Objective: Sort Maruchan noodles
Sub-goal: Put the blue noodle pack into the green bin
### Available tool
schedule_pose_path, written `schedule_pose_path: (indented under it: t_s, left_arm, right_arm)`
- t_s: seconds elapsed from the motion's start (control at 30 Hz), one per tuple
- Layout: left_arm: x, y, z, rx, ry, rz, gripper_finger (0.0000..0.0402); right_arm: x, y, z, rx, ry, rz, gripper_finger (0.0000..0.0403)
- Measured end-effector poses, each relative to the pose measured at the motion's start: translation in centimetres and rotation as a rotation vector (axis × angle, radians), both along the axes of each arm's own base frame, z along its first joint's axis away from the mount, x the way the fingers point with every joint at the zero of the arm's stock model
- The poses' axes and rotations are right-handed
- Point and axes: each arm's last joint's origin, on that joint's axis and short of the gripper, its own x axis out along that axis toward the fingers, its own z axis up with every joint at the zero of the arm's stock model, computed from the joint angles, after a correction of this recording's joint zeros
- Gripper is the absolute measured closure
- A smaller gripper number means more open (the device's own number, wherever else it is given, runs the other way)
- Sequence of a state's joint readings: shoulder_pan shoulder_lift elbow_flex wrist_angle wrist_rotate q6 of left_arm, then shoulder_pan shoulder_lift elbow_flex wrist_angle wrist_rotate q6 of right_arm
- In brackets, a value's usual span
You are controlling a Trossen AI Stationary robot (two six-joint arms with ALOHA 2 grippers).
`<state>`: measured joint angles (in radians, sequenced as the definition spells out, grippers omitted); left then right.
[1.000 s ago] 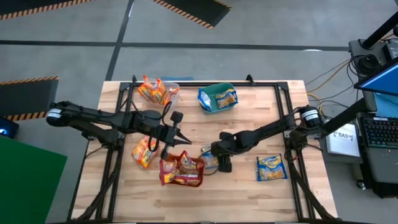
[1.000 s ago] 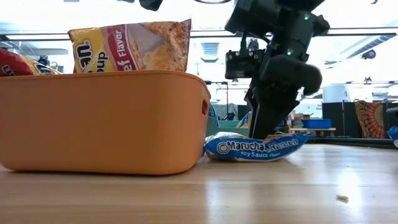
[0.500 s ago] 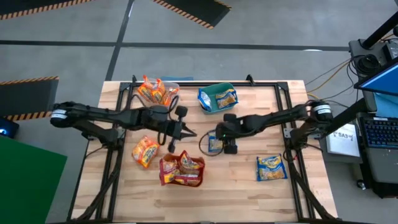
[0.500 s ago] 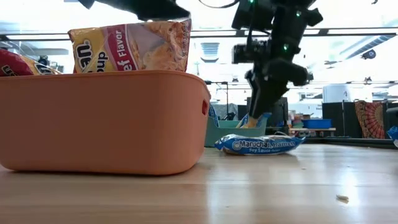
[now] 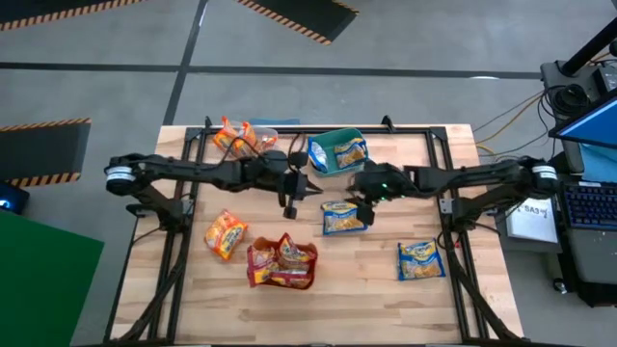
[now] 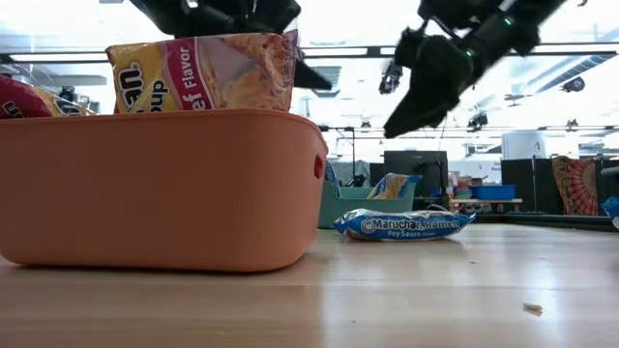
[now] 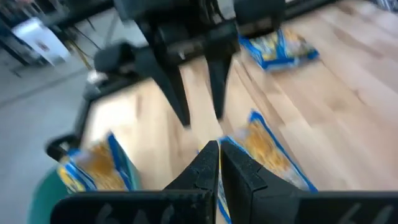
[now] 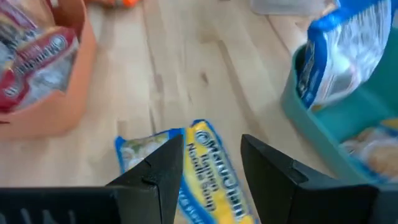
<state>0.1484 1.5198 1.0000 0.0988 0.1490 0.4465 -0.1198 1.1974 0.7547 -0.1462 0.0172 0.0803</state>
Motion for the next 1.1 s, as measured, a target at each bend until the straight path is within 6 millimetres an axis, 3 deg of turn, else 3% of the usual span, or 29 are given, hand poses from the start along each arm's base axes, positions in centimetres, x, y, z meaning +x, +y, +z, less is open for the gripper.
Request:
schedule_pose_path:
  t_s: [0.3,0.53,0.73,0.87,1.1]
  left_arm:
    - [-0.3,-0.1,-1.0,-0.062,0.105,0.02,0.0402]
    - [1.0,-0.2,-3.0,-0.152,0.121,0.031,0.0402]
    - [2.5,-0.2,-5.2,-0.175,0.161,0.007,0.0402]
    - [3.5,0.0,-5.5,-0.189,0.155,-0.018,0.0402]
    - [4.9,0.0,-8.1,-0.224,0.225,-0.053,0.0402]
  right_arm:
    - [-3.7,0.5,-3.0,0.353,-0.058,-0.276,0.025]
    - [-5.1,0.8,-3.4,0.6,0.01,-0.448,0.0235]
    - [-5.2,1.0,-4.0,0.702,0.075,-0.483,0.0205]
    - [-5.5,1.0,-5.3,0.735,0.127,-0.565,0.017]
    - [-5.3,0.7,-7.5,0.736,0.183,-0.671,0.0123]
